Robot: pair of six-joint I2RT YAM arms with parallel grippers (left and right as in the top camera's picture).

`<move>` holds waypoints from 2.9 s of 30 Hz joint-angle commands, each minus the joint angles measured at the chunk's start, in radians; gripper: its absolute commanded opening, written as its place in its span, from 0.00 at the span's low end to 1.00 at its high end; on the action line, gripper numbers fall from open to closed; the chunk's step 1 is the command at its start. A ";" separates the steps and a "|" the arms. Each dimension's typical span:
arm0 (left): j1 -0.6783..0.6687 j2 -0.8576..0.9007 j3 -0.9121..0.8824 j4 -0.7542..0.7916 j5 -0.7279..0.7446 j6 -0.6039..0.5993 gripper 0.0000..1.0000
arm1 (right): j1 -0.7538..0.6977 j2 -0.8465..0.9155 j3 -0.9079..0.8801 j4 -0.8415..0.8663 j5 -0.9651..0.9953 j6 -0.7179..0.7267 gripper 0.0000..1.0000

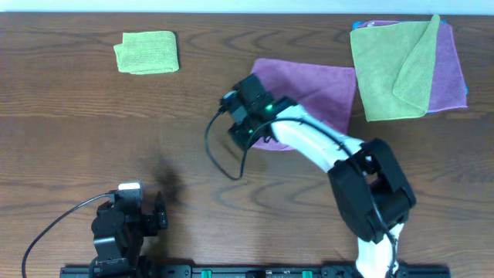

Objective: Fold the cloth

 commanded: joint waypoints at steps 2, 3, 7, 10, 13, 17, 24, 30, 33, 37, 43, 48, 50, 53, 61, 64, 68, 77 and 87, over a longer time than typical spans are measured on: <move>-0.005 -0.006 -0.014 -0.009 -0.015 -0.012 0.95 | 0.088 -0.021 0.016 0.000 -0.034 0.037 0.01; -0.005 -0.006 -0.014 -0.009 -0.015 -0.012 0.95 | 0.109 -0.021 0.016 0.000 -0.040 0.039 0.01; -0.005 -0.006 -0.014 -0.009 -0.015 -0.012 0.95 | 0.185 -0.021 0.016 0.011 -0.063 0.064 0.11; -0.005 -0.006 -0.015 -0.009 -0.015 -0.012 0.95 | 0.232 -0.021 0.016 0.029 -0.062 0.065 0.57; -0.005 -0.006 -0.014 -0.009 -0.015 -0.012 0.95 | 0.257 -0.024 0.017 0.053 -0.061 0.077 0.87; -0.005 -0.006 -0.014 -0.009 -0.015 -0.012 0.95 | 0.249 -0.040 0.017 0.055 -0.034 0.133 0.99; -0.005 -0.006 -0.015 -0.009 -0.015 -0.012 0.95 | 0.182 -0.132 0.017 0.031 0.051 0.164 0.99; -0.005 -0.006 -0.014 -0.009 -0.015 -0.012 0.95 | 0.064 -0.221 0.016 -0.082 0.066 0.321 0.99; -0.005 -0.006 -0.014 -0.009 -0.015 -0.012 0.95 | -0.004 -0.257 0.013 -0.173 0.068 0.338 0.99; -0.005 -0.006 -0.014 -0.008 -0.015 -0.012 0.95 | -0.066 -0.295 -0.029 -0.223 0.071 0.337 0.99; -0.005 -0.006 -0.014 0.003 0.035 -0.051 0.95 | -0.117 -0.301 -0.127 -0.179 0.071 0.264 0.99; -0.005 -0.006 -0.014 0.007 0.084 -0.065 0.95 | -0.174 -0.301 -0.192 -0.140 0.139 0.185 0.99; -0.005 -0.006 -0.014 0.007 0.084 -0.065 0.95 | -0.220 -0.301 -0.208 -0.136 0.153 0.114 0.99; -0.005 -0.006 -0.014 0.007 0.084 -0.065 0.96 | -0.280 -0.300 -0.214 -0.132 0.152 0.056 0.99; -0.005 -0.006 -0.014 0.006 0.084 -0.108 0.95 | -0.404 -0.292 -0.215 -0.151 0.000 -0.094 0.95; -0.005 -0.006 -0.014 0.006 0.084 -0.109 0.95 | -0.415 -0.274 -0.215 -0.163 -0.051 -0.146 0.94; -0.005 -0.006 -0.014 0.006 0.084 -0.109 0.95 | -0.415 -0.238 -0.215 -0.178 -0.078 -0.181 0.93; -0.005 -0.006 -0.014 0.003 0.084 -0.109 0.95 | -0.415 -0.187 -0.215 -0.190 -0.100 -0.214 0.83; -0.005 -0.006 -0.014 -0.001 0.084 -0.109 0.96 | -0.415 -0.168 -0.216 -0.189 -0.112 -0.229 0.67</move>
